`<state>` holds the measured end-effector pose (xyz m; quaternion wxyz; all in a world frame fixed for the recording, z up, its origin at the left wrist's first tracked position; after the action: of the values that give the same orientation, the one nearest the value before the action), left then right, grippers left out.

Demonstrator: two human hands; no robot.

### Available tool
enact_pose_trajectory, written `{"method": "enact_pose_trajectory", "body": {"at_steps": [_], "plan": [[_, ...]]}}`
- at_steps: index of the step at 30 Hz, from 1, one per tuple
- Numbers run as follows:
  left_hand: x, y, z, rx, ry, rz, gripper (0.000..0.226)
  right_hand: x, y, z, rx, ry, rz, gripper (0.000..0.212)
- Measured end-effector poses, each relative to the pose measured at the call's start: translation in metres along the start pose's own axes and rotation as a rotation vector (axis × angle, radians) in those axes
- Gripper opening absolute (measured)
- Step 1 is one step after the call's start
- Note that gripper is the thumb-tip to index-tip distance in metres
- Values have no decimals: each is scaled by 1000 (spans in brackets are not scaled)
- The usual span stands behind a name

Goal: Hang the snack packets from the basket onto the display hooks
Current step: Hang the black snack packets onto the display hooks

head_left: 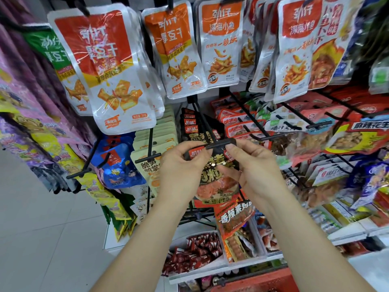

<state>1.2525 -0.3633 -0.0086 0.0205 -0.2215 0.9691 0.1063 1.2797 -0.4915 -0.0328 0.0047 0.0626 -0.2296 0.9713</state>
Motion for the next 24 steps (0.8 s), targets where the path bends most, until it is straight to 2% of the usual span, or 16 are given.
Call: {"method": "enact_pose_trajectory", "body": {"at_steps": [12, 18, 21, 24], "plan": [[-8, 0, -1, -53, -50, 20, 21, -2, 0, -6, 34, 59, -100, 8], [-7, -1, 4, -94, -177, 35, 20, -5, -2, -10, 86, 74, -170, 22], [-5, 1, 13, -191, -239, 39, 13, -4, -4, -9, 113, 83, -167, 20], [-5, 3, 19, -321, -364, 22, 25, 0, -4, -9, 207, 103, -196, 12]]}}
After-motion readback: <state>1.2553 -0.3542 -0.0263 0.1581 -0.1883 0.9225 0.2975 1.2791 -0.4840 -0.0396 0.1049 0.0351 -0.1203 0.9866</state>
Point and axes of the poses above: each hand's wrist, its own x-axis away from the middle knuckle, its own y-axis out of the back of the hand, z = x × y, the point moved 1 cm from there along -x, towards the middle knuckle, and after that the axes turned 4 degrees about -z, right-handed, at the moved point
